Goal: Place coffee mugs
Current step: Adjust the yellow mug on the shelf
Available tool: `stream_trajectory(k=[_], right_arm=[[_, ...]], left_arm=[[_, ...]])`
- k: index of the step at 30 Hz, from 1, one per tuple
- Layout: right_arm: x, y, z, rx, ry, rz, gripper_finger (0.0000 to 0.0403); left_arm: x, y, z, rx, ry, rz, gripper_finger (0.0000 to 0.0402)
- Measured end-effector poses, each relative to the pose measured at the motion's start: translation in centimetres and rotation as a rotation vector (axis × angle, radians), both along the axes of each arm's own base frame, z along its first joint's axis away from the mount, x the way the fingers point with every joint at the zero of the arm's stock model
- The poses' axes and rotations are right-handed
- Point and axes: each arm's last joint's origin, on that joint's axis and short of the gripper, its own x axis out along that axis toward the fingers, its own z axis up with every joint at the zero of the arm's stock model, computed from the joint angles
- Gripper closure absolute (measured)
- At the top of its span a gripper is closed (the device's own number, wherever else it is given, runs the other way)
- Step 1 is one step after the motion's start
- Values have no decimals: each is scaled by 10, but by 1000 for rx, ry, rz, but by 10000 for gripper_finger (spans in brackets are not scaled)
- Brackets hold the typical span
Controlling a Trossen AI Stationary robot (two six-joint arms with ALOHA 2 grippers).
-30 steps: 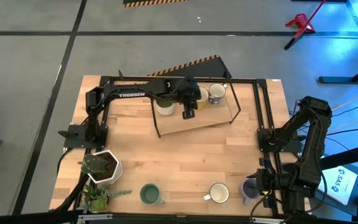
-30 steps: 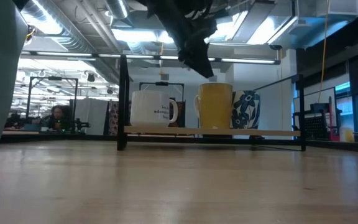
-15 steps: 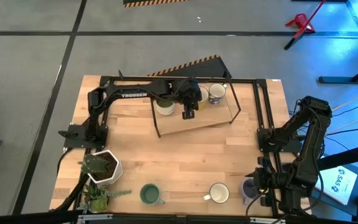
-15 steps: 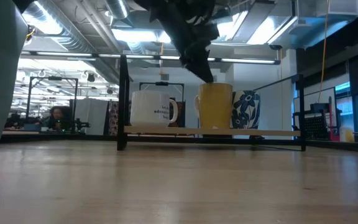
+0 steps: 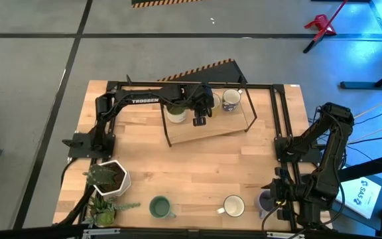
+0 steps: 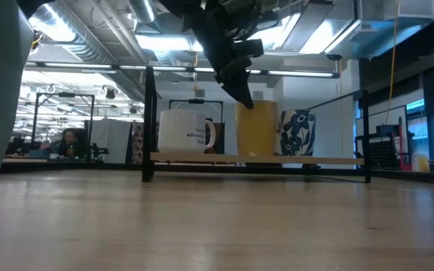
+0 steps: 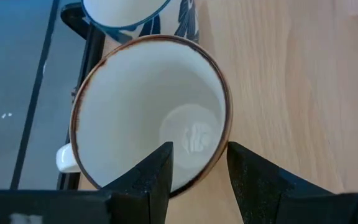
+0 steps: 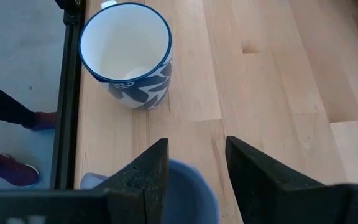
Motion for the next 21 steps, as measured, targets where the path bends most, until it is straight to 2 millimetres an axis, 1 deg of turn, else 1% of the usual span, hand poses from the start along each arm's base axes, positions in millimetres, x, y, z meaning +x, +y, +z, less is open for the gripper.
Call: stream_trajectory(k=[3, 8, 15, 21], right_arm=[[0, 0, 0, 0, 0, 0, 253], [0, 0, 0, 0, 0, 0, 253], [0, 0, 0, 0, 0, 0, 253], [0, 0, 0, -1, 0, 0, 253]], left_arm=[[0, 0, -3, -1, 18, -20, 263], [-2, 0, -7, 29, 70, 15, 274], [-2, 1, -8, 37, 73, 32, 275], [0, -3, -8, 39, 69, 27, 275]])
